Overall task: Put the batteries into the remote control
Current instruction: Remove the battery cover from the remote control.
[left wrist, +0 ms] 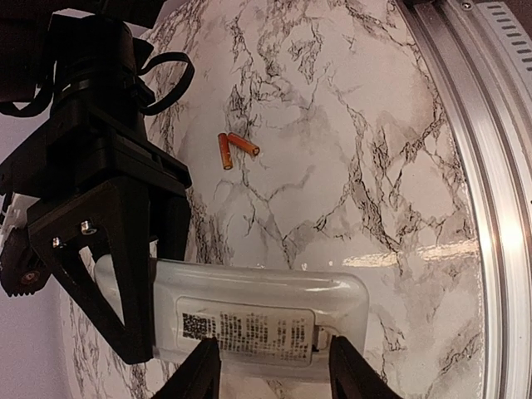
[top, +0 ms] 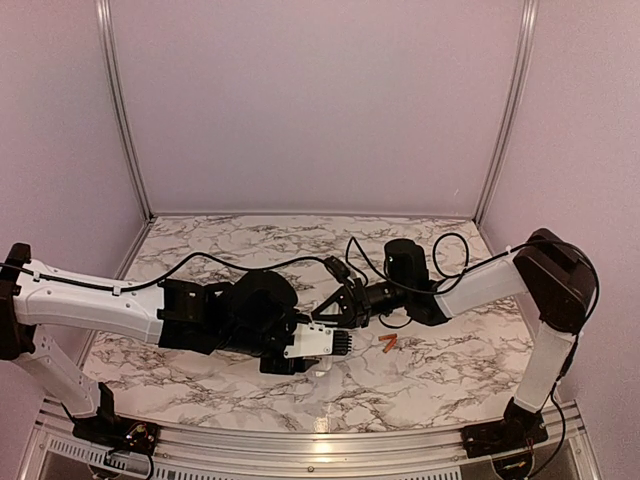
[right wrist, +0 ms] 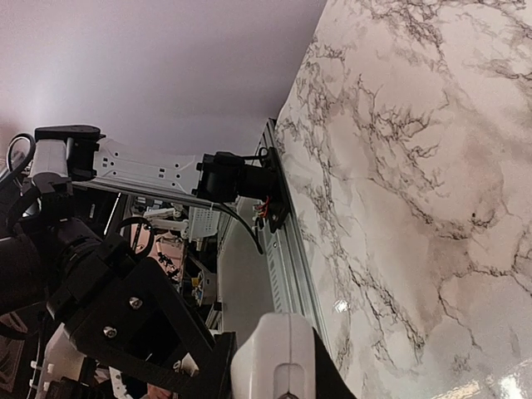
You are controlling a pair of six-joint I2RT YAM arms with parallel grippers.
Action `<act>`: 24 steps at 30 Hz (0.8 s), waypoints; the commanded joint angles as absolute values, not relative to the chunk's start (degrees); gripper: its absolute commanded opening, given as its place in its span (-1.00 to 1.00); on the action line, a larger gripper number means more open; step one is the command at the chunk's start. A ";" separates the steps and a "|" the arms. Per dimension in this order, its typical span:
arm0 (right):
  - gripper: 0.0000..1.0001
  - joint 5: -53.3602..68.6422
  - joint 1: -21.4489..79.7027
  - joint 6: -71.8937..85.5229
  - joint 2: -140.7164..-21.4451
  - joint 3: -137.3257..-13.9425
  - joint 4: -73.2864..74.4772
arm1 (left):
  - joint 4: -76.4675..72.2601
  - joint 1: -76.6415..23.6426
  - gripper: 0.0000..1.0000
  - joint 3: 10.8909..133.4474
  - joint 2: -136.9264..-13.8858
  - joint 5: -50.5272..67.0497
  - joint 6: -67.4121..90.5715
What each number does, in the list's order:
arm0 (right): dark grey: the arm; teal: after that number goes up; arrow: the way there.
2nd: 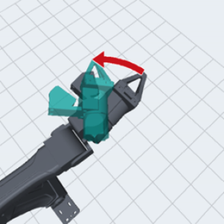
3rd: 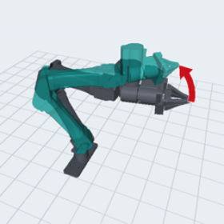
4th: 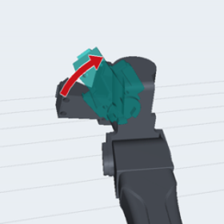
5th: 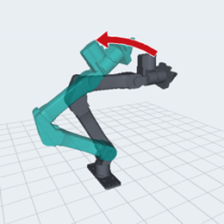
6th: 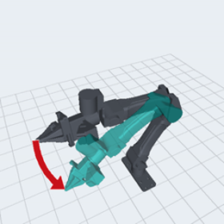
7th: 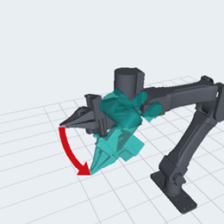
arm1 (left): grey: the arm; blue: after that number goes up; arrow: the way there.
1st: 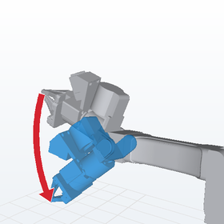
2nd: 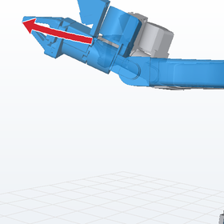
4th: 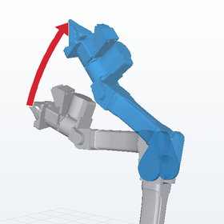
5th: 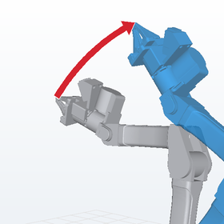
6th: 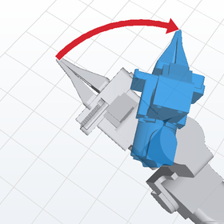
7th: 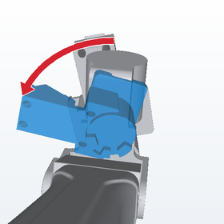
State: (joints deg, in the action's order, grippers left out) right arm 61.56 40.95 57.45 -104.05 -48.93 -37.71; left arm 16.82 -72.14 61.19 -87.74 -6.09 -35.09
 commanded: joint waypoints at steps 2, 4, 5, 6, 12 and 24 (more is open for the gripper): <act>-1.00 62.71 40.51 59.21 -105.06 -48.79 -40.74 | 17.65 -72.68 -0.07 63.64 -89.74 -7.71 -35.49; -1.00 62.84 40.54 59.35 -105.12 -48.75 -41.12 | 18.08 -72.81 -0.07 64.03 -90.31 -8.28 -35.67; -1.00 62.88 40.56 59.45 -105.08 -48.77 -41.18 | 18.29 -73.01 -0.07 64.21 -90.50 -8.53 -35.77; -1.00 62.92 40.56 59.59 -105.04 -48.75 -41.32 | 18.40 -73.15 -0.07 64.32 -90.66 -8.67 -35.73; -1.00 63.11 40.61 60.16 -104.92 -48.59 -42.18 | 18.63 -73.29 -0.07 64.04 -91.22 -9.94 -36.38; -1.00 64.70 41.22 64.09 -105.90 -47.56 -47.29 | 11.85 -73.30 -0.19 60.98 -88.83 -16.58 -37.96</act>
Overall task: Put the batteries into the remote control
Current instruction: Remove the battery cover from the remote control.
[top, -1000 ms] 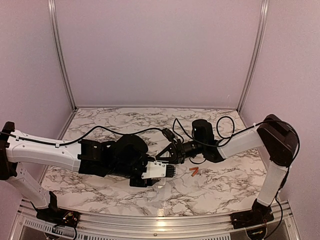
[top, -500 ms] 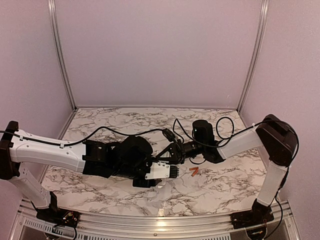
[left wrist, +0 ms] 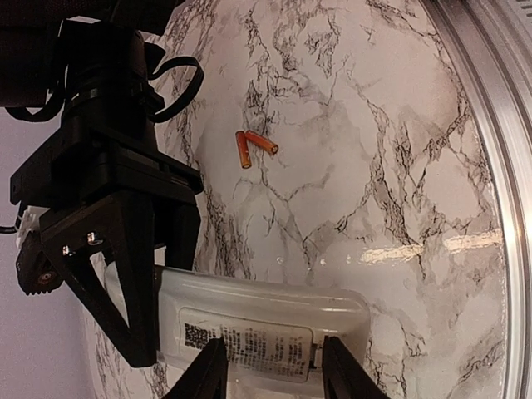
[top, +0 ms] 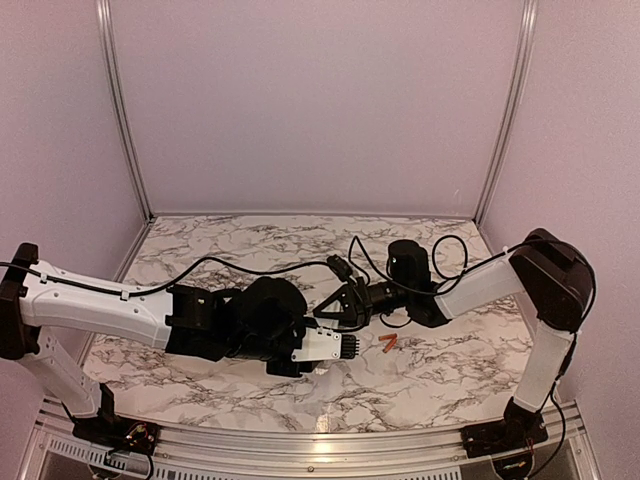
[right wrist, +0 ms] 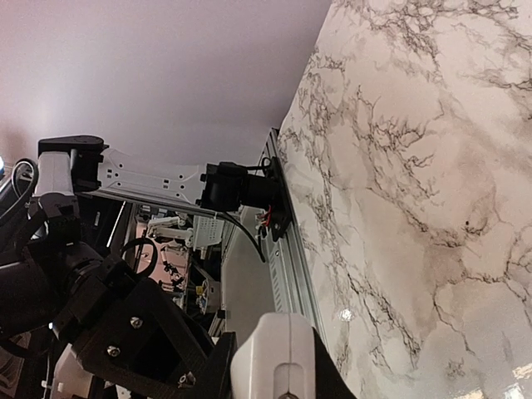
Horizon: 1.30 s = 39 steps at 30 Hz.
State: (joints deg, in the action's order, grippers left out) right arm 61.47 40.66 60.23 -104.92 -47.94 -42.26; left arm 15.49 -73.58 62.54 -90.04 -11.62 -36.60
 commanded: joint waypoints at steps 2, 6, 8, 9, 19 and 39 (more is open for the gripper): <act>-1.00 64.80 41.19 65.22 -106.52 -47.31 -48.60 | 10.01 -73.38 -0.21 60.32 -87.70 -17.32 -38.33; -1.00 64.52 41.21 65.08 -107.24 -47.35 -48.06 | 8.23 -73.39 -0.22 59.77 -85.39 -17.24 -38.58; -1.00 64.34 41.14 65.08 -107.31 -47.37 -47.79 | 8.10 -73.39 -0.22 59.61 -84.45 -16.76 -38.60; -1.00 64.26 41.09 65.10 -107.39 -47.46 -47.81 | 8.08 -73.39 -0.22 59.53 -84.19 -16.71 -38.62; -1.00 63.99 40.78 65.49 -107.65 -47.71 -47.77 | 8.50 -73.39 -0.22 57.48 -82.69 -16.78 -38.23; -1.00 63.38 40.34 69.20 -107.73 -46.93 -51.71 | 10.09 -73.39 0.02 56.99 -83.73 -14.99 -36.26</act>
